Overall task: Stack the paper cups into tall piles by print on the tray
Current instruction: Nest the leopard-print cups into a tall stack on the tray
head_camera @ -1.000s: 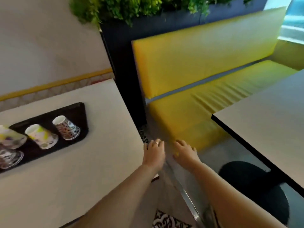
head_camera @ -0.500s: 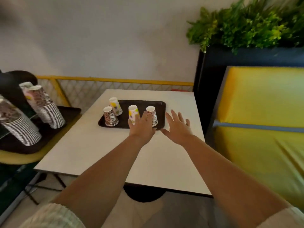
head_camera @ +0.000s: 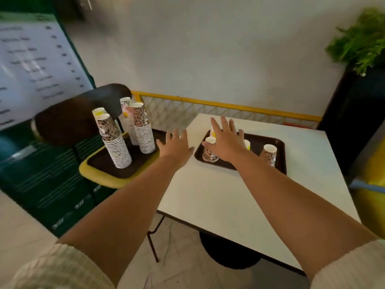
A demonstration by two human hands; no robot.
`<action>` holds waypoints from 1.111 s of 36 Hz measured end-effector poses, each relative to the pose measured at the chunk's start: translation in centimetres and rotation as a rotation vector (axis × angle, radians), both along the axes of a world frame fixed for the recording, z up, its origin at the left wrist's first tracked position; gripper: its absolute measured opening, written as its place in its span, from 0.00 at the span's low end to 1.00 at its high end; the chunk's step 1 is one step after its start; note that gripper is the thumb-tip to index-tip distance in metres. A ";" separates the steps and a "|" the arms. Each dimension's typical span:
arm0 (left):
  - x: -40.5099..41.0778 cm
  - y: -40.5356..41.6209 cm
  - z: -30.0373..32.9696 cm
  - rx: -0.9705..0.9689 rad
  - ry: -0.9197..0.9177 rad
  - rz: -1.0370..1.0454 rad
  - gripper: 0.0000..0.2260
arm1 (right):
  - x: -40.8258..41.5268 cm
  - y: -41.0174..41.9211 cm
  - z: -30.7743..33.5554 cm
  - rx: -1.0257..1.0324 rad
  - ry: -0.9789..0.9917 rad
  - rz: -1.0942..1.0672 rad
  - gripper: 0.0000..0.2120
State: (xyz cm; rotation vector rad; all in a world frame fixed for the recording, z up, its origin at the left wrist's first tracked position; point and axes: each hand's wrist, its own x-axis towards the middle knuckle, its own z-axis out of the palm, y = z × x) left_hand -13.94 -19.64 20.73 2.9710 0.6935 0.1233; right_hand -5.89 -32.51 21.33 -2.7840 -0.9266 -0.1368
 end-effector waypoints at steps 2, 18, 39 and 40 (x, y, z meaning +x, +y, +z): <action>-0.5 2.2 0.0 0.003 -0.008 0.027 0.28 | -0.4 2.6 -0.1 0.003 0.000 0.018 0.37; -0.1 14.2 -1.3 -0.012 -0.136 0.254 0.33 | 1.8 16.8 -0.2 0.008 -0.037 0.214 0.37; 0.8 29.9 -6.5 -0.238 -0.346 0.479 0.47 | 3.8 34.2 -4.2 0.144 0.006 0.433 0.38; 0.9 30.7 -6.9 -0.251 -0.354 0.469 0.47 | 3.9 35.1 -4.3 0.154 0.018 0.437 0.38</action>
